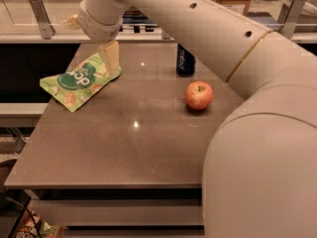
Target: Pick green rice chip bag
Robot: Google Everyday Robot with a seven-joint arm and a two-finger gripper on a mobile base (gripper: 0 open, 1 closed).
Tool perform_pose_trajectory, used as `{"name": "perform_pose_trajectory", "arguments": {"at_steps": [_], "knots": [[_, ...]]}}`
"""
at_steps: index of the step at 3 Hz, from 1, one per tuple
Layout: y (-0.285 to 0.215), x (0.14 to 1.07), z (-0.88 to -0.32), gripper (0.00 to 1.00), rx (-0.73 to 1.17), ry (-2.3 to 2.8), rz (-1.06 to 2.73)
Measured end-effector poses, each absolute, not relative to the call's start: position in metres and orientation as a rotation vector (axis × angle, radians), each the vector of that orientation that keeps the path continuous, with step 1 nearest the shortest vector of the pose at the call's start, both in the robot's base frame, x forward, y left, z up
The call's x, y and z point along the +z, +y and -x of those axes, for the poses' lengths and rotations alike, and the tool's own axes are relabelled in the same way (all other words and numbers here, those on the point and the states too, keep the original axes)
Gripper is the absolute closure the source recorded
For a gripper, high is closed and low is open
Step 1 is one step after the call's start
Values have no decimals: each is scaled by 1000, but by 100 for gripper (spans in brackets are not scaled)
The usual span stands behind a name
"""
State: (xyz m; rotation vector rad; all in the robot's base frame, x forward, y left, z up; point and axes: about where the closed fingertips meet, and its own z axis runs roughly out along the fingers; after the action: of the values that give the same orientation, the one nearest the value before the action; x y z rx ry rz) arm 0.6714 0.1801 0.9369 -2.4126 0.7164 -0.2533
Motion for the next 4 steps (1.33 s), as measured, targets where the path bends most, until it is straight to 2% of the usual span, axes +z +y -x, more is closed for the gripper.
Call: {"name": "perform_pose_trajectory", "arguments": {"at_steps": [2,4], "knots": [[202,901,-676,0,-309,717,2614],[195,864,-703,0,-289,738,2669]]}}
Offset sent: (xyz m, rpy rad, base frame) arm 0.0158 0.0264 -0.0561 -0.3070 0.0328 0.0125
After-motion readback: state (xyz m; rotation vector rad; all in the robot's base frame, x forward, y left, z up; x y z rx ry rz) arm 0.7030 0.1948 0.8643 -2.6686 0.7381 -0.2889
